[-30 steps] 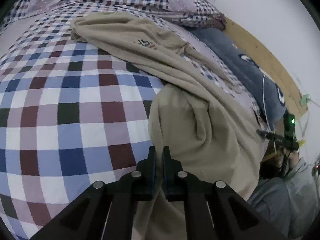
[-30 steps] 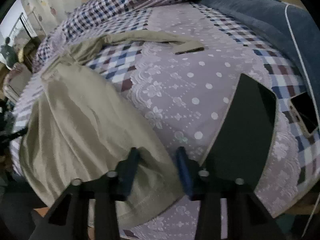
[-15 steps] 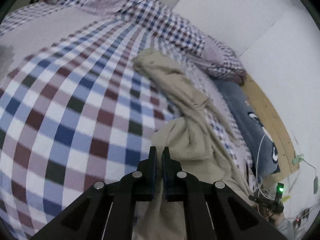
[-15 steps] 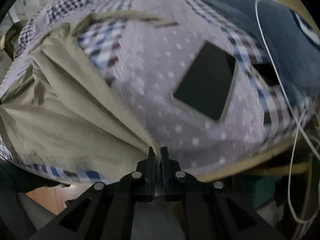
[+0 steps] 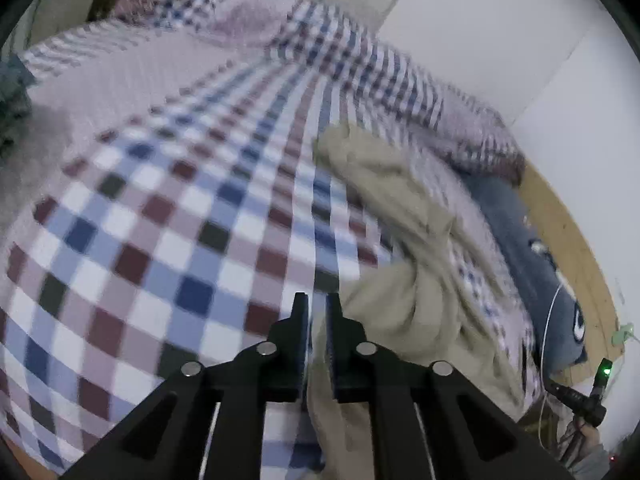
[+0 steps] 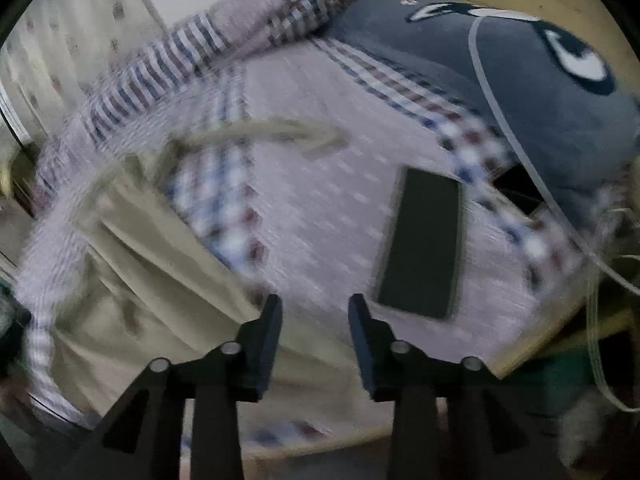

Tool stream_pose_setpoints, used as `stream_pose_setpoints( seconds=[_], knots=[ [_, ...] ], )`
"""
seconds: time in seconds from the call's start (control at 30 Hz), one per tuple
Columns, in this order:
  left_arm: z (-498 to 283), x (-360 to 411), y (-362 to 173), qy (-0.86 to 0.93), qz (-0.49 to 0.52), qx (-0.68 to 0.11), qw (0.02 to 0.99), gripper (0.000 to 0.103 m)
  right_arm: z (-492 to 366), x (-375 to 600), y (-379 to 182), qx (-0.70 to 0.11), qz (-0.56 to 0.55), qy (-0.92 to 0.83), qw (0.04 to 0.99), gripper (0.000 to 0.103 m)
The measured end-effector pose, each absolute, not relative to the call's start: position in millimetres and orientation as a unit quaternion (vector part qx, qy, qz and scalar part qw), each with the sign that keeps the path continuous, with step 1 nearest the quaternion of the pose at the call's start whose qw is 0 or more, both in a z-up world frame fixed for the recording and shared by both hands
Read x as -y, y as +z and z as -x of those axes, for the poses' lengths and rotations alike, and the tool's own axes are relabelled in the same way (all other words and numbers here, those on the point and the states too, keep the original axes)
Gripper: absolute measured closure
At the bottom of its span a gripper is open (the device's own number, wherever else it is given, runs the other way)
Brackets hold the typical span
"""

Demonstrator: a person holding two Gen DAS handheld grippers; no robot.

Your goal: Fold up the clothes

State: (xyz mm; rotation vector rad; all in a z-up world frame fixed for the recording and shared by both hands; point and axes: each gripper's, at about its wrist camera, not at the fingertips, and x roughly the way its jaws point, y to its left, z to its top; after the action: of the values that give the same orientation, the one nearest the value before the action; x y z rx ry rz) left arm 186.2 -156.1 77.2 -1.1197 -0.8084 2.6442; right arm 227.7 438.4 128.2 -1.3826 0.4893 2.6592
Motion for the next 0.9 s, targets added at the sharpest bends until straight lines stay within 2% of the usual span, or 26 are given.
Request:
stream_pose_setpoints(
  seconds=[0.03,0.1,0.27,0.4,0.63,0.9],
  knots=[
    [-186.0,158.8,79.4,0.886,0.363,0.276,0.082,0.055,-215.7,-433.4,129.5,-0.174,0.445,0.878,0.039,0.062],
    [-185.4,164.4,83.8,0.892,0.34,0.287,0.088,0.048,-192.7,-421.7,126.9,-0.181,0.44,0.879,0.027,0.06],
    [-165.2,167.5,84.7,0.89,0.322,0.306,0.103,0.046,-129.0,-400.9,102.2,-0.258,0.403,0.878,-0.005,0.058],
    [-144.3,164.5,78.1,0.886,0.323,0.317,0.101,0.04,-89.2,-409.8,82.0,-0.3,0.392,0.87,0.02,0.058],
    [-99.6,156.4,68.4,0.892,0.324,0.299,0.101,0.04,-52.1,-488.3,83.8,-0.245,0.401,0.869,0.152,0.055],
    [-59.8,139.4,47.8,0.886,0.328,0.306,0.119,0.04,-16.0,-528.0,56.2,-0.246,0.421,0.865,0.114,0.055]
  ],
)
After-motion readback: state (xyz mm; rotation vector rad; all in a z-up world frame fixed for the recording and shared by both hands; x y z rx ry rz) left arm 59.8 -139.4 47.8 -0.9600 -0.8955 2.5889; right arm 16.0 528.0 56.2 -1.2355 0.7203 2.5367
